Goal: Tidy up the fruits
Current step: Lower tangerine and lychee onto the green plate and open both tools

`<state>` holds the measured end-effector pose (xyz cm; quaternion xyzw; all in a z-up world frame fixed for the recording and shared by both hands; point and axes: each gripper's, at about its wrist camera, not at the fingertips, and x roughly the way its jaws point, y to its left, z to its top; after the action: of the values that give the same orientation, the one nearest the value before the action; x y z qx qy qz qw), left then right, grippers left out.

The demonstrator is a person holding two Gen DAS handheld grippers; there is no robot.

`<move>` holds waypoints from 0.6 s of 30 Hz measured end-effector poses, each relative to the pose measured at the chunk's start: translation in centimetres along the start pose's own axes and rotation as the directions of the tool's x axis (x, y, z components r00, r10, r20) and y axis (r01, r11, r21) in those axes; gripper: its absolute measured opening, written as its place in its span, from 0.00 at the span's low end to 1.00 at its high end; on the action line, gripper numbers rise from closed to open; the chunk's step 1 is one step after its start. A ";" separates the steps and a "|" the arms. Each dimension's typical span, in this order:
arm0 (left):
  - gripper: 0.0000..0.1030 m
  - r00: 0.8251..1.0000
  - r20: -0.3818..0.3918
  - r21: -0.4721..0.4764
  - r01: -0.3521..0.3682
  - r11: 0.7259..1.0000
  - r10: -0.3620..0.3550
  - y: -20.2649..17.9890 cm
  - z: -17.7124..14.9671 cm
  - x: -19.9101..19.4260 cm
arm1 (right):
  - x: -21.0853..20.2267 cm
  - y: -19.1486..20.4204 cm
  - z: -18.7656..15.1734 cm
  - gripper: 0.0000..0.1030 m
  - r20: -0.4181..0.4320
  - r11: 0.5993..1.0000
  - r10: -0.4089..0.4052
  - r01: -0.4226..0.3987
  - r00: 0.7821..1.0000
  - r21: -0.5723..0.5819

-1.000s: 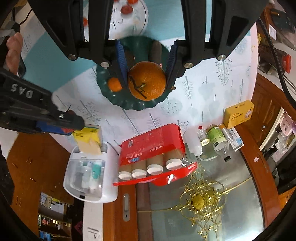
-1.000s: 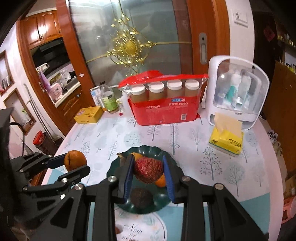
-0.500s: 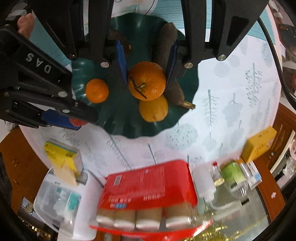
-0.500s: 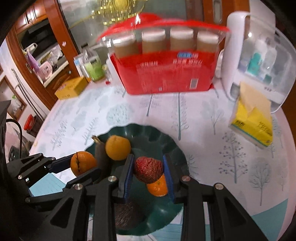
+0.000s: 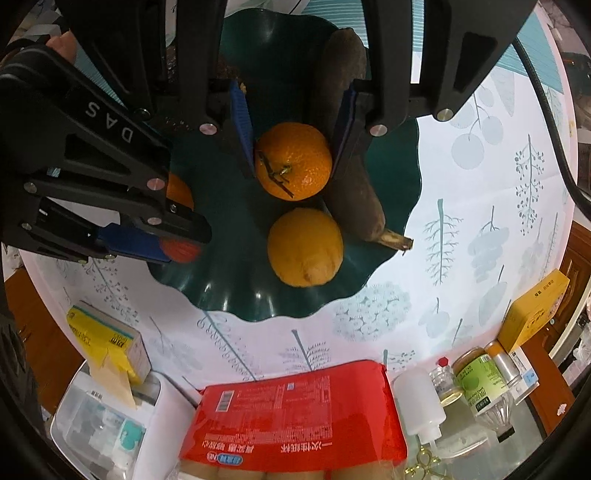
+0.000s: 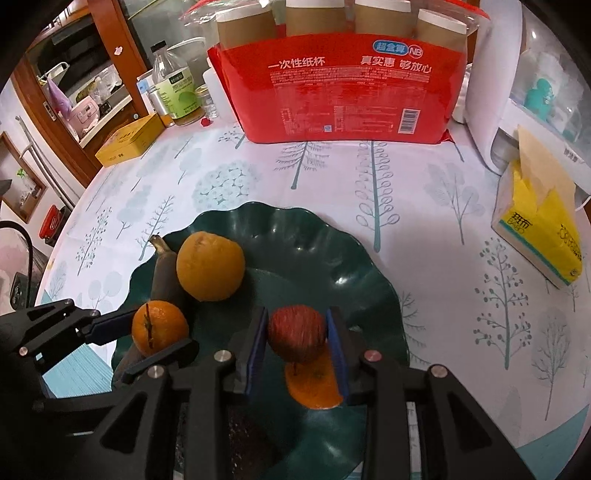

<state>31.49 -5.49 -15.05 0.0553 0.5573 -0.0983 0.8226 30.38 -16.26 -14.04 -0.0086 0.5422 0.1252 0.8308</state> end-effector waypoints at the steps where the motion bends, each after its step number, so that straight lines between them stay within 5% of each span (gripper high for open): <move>1: 0.44 1.000 0.004 0.002 -0.001 1.000 0.001 -0.1 -0.1 -0.1 | 0.0 0.0 0.0 0.34 -0.003 1.000 0.002 -0.002 1.000 -0.001; 3: 0.60 1.000 0.021 0.005 -0.005 1.000 0.005 -0.2 -0.3 -0.5 | 0.0 0.0 -0.2 0.41 -0.006 1.000 0.004 -0.004 1.000 -0.004; 6: 0.65 0.999 0.042 0.021 -0.022 1.000 0.021 -0.4 -0.3 -1.2 | -0.3 0.0 -0.4 0.44 0.003 1.000 0.007 -0.007 1.000 -0.002; 18: 0.67 0.997 0.069 0.037 -0.041 0.998 0.038 -1.0 -0.8 -3.4 | -2.6 0.1 -0.8 0.45 0.042 1.000 0.025 -0.025 0.999 0.008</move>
<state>29.31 -6.00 -12.20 0.0786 0.5258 -0.0945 0.8417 28.67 -16.75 -11.98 0.0042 0.5251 0.1335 0.8405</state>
